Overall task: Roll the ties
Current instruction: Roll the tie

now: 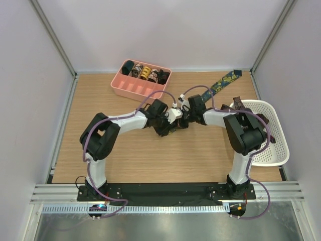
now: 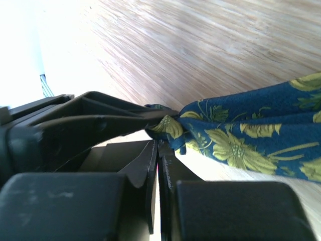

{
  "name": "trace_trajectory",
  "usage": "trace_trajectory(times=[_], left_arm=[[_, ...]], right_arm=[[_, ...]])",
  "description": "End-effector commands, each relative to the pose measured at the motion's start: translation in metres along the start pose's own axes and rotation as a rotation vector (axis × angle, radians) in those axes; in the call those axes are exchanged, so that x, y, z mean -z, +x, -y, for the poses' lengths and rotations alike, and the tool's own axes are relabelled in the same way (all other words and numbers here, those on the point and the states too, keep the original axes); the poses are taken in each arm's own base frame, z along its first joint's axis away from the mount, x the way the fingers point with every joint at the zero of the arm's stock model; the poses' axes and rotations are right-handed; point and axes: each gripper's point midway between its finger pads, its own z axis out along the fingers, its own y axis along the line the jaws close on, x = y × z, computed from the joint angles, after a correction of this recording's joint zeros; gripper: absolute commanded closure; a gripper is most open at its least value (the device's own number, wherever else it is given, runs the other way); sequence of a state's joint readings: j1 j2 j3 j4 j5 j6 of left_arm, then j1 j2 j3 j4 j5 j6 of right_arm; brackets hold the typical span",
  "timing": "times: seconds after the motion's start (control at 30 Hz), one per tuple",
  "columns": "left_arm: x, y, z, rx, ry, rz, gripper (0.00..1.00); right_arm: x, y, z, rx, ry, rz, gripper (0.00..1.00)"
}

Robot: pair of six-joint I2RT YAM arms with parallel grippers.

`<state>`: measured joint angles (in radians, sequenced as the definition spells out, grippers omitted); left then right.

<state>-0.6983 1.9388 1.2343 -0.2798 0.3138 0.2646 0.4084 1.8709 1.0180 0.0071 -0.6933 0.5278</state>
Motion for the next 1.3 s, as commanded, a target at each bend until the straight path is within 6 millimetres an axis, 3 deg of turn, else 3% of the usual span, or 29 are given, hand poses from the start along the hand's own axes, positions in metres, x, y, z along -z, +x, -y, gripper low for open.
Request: trace_trajectory(times=[0.0, 0.23, 0.4, 0.47, 0.57, 0.77, 1.0, 1.1, 1.27], left_arm=[[-0.002, 0.032, 0.013, 0.059, 0.035, -0.137, 0.69], [-0.001, 0.031, 0.017, 0.053, 0.037, -0.158, 0.67], [0.000, 0.025, 0.019, 0.061, 0.040, -0.144, 0.54], [0.002, 0.019, 0.020, 0.054, 0.045, -0.121, 0.47], [0.004, 0.011, 0.015, 0.035, 0.024, -0.098, 0.44], [0.003, 0.000, 0.004, 0.003, -0.023, -0.078, 0.43], [-0.008, 0.002, -0.008, -0.032, -0.066, -0.064, 0.44], [-0.008, -0.005, -0.005, -0.042, -0.055, -0.019, 0.33], [-0.003, -0.013, 0.001, -0.066, -0.035, 0.038, 0.33]], right_arm=[[-0.010, -0.008, -0.008, 0.013, -0.052, -0.002, 0.92], [-0.020, 0.000, 0.014, -0.012, 0.006, -0.019, 0.94], [-0.020, 0.006, 0.025, -0.011, 0.043, -0.025, 0.95], [-0.021, 0.006, 0.025, -0.008, 0.042, -0.028, 0.95], [-0.020, 0.003, 0.023, -0.006, 0.037, -0.025, 0.95], [-0.020, 0.002, 0.021, -0.002, 0.031, -0.028, 0.95], [-0.020, 0.001, 0.018, -0.002, 0.021, -0.027, 0.95], [-0.021, 0.002, 0.019, -0.004, 0.022, -0.029, 0.95], [-0.021, 0.002, 0.019, -0.006, 0.022, -0.029, 0.96]])
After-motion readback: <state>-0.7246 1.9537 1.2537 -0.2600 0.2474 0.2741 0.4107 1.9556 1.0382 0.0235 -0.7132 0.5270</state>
